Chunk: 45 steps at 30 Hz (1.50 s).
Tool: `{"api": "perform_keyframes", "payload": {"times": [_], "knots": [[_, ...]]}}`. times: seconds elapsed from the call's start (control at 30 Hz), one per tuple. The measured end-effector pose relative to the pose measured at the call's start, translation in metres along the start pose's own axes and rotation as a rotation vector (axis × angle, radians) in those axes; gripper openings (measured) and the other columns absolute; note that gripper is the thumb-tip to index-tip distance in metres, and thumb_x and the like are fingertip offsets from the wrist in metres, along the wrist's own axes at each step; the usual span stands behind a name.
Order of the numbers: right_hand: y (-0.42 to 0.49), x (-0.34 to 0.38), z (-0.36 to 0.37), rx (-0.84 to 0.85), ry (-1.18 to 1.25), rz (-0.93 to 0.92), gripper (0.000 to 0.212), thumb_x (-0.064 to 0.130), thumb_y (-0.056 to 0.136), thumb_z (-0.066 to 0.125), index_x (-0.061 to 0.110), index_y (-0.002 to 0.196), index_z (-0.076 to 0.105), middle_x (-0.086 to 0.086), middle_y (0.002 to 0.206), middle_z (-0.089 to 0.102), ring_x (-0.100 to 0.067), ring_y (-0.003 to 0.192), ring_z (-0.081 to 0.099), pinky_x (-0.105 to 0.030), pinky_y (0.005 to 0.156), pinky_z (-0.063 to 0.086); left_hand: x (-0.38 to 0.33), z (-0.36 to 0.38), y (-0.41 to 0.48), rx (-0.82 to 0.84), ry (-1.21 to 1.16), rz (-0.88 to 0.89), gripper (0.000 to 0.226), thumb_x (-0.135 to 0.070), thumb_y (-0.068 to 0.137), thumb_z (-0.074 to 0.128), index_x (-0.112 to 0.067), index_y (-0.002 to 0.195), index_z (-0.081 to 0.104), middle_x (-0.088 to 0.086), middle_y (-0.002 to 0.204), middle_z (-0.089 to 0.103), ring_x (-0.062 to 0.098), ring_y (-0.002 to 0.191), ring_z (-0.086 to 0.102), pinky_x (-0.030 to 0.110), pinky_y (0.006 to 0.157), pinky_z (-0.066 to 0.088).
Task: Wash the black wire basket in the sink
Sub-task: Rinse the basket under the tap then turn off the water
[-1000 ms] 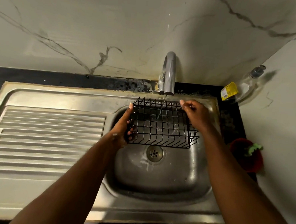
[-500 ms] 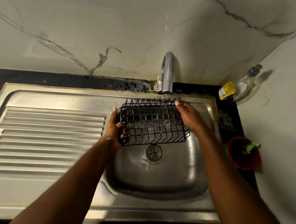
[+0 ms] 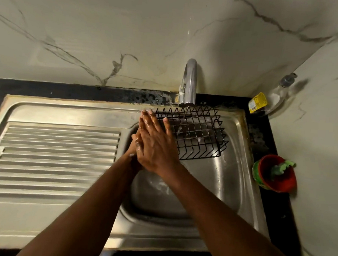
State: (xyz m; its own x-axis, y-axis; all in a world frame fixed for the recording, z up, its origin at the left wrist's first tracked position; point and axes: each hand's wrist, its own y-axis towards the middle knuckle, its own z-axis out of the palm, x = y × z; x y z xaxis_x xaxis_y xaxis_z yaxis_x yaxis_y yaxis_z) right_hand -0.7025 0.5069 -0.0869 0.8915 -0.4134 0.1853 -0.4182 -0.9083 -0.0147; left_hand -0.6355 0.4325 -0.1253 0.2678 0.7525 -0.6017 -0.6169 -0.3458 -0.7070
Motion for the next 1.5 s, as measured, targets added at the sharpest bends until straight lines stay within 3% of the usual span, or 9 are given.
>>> {"api": "perform_keyframes", "payload": {"times": [0.13,0.23,0.47,0.63,0.8,0.9,1.03,1.3,1.5], "knots": [[-0.003,-0.051,0.0,-0.01,0.085,0.123,0.064,0.059,0.105,0.011,0.034,0.164,0.005,0.002,0.173,-0.002,-0.018,0.159,-0.008,-0.057,0.125,-0.005,-0.01,0.002,0.011,0.0,-0.038,-0.018,0.073,-0.087,0.082,0.056,-0.02,0.109,0.072,0.003,0.096,0.073,0.021,0.095,0.068,0.028,0.074,0.047],[-0.015,-0.113,0.001,-0.023,0.06,0.369,0.073,0.067,0.103,0.008,0.029,0.164,0.0,-0.001,0.172,-0.003,-0.021,0.159,-0.005,-0.058,0.126,0.001,-0.003,-0.013,0.018,-0.08,-0.042,-0.027,0.069,-0.089,0.079,0.056,-0.023,0.062,0.043,-0.004,0.046,0.039,0.012,0.037,0.038,0.023,0.042,0.025],[-0.004,-0.081,-0.01,0.0,0.123,0.547,0.086,0.069,0.101,0.005,0.009,0.163,-0.001,-0.016,0.171,-0.005,-0.033,0.158,-0.006,-0.058,0.126,0.002,-0.006,0.007,0.021,-0.036,-0.016,-0.007,0.073,-0.092,0.077,0.054,-0.022,0.058,0.056,0.0,0.054,0.051,0.012,0.043,0.046,0.022,0.044,0.036],[-0.008,-0.024,-0.008,0.033,0.1,0.186,0.072,0.059,0.105,0.012,0.019,0.164,-0.001,-0.005,0.172,-0.008,-0.023,0.158,-0.013,-0.056,0.126,-0.004,-0.002,0.002,0.014,-0.004,-0.085,0.006,0.085,-0.091,0.078,0.055,-0.025,0.129,0.074,0.012,0.143,0.063,0.033,0.133,0.059,0.047,0.117,0.038],[-0.005,-0.105,-0.009,-0.03,0.086,0.394,0.068,0.068,0.103,0.01,0.037,0.163,0.005,0.0,0.172,0.003,-0.025,0.158,0.004,-0.059,0.125,0.004,-0.009,-0.01,0.006,-0.064,-0.076,-0.044,0.07,-0.086,0.08,0.058,-0.022,0.053,0.047,-0.005,0.045,0.042,0.011,0.034,0.038,0.02,0.037,0.03],[-0.014,-0.16,-0.016,0.036,0.257,0.736,0.079,0.075,0.099,0.012,0.026,0.161,0.022,-0.015,0.163,0.035,-0.034,0.147,0.038,-0.053,0.114,0.034,-0.016,-0.011,0.003,-0.071,-0.07,-0.031,0.07,-0.083,0.084,0.058,-0.023,0.05,0.041,-0.006,0.043,0.037,0.01,0.032,0.033,0.02,0.034,0.025],[-0.022,-0.178,-0.021,0.186,0.733,0.968,0.084,0.078,0.097,0.021,0.01,0.103,0.069,-0.013,0.092,0.065,-0.027,0.097,0.059,-0.033,0.091,0.041,-0.016,-0.012,0.005,-0.069,-0.045,-0.067,0.069,-0.084,0.082,0.06,-0.024,0.048,0.052,-0.006,0.044,0.037,0.01,0.034,0.033,0.021,0.037,0.025],[-0.029,-0.201,-0.02,-0.034,0.477,0.548,0.054,0.058,0.089,0.045,0.027,0.13,0.064,0.001,0.128,0.066,-0.022,0.115,0.062,-0.036,0.093,0.051,-0.028,-0.02,0.011,0.028,0.106,-0.183,0.065,-0.084,0.075,0.068,-0.024,0.062,0.048,-0.006,0.047,0.038,0.01,0.034,0.035,0.019,0.033,0.029],[-0.013,-0.185,-0.036,0.469,0.633,0.418,0.097,0.099,0.074,0.036,0.033,0.141,0.058,-0.003,0.15,0.055,-0.026,0.133,0.054,-0.054,0.112,0.041,-0.054,0.005,0.025,0.117,0.378,-0.187,0.067,-0.086,0.071,0.07,-0.02,0.077,0.064,-0.004,0.058,0.042,0.011,0.038,0.033,0.018,0.037,0.032]]}}
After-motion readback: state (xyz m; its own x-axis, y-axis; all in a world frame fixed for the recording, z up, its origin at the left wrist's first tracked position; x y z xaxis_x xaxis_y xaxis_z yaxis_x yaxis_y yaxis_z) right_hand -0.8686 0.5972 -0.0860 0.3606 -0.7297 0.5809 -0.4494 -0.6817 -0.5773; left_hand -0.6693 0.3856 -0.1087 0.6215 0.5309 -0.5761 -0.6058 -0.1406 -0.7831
